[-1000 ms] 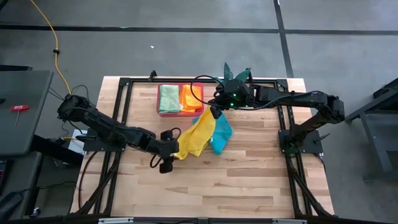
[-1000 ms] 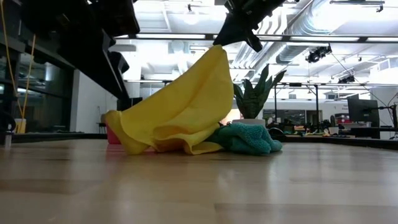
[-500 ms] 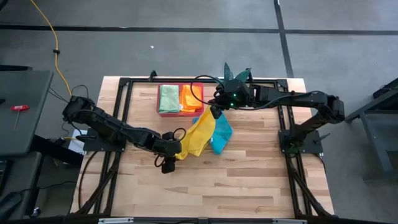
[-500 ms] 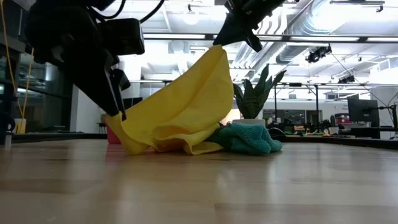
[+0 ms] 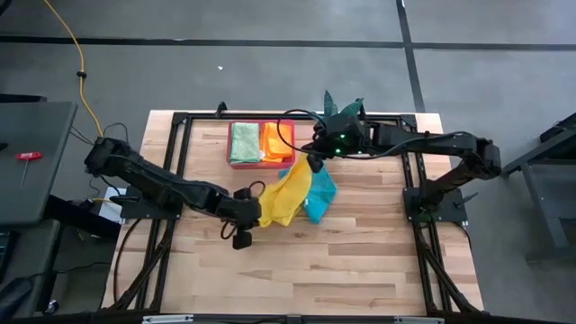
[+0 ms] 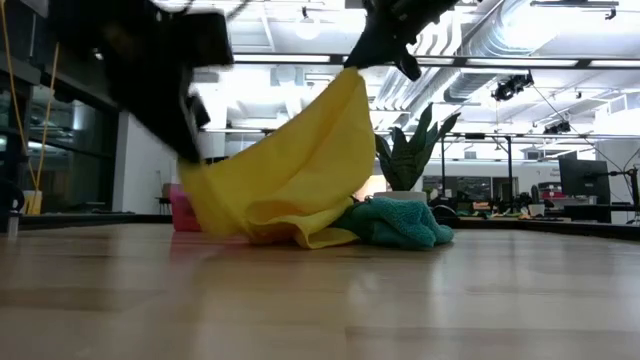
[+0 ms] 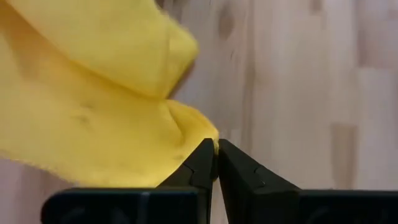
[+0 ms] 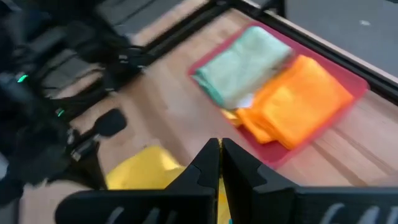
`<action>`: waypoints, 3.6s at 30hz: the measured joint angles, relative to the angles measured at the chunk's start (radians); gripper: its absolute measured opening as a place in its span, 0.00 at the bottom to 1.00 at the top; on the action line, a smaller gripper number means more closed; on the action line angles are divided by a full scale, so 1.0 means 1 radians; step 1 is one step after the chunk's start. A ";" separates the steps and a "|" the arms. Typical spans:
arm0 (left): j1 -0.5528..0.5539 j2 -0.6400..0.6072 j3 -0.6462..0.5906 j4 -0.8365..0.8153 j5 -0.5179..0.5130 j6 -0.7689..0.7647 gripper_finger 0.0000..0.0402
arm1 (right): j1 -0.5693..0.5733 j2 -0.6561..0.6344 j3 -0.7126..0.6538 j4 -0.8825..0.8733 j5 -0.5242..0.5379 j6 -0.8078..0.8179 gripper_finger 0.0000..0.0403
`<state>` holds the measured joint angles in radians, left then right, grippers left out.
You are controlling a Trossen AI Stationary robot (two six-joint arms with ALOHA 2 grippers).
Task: Fold microfiber towels
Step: Fold the yellow microfiber towel
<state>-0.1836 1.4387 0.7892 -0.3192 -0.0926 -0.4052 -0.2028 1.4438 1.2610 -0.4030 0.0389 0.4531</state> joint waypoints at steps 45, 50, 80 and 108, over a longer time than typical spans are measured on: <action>0.406 -0.428 0.627 -0.956 -0.354 1.009 0.00 | 0.039 -0.218 0.213 -0.446 0.105 -0.281 0.00; 0.438 -0.428 0.627 -0.951 -0.467 1.157 0.00 | 0.039 -0.218 0.213 -0.442 0.177 -0.305 0.00; -0.122 -0.421 0.084 -0.565 -0.131 0.142 0.00 | 0.519 -0.203 -0.220 -0.276 0.175 0.325 0.00; -0.654 -0.078 -0.176 0.013 -0.056 -0.573 0.00 | 0.819 0.110 -0.438 0.343 -0.011 0.831 0.00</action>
<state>-0.8371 1.3604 0.6132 -0.3060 -0.1487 -0.9783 0.6161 1.5540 0.8234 -0.0601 0.0279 1.2836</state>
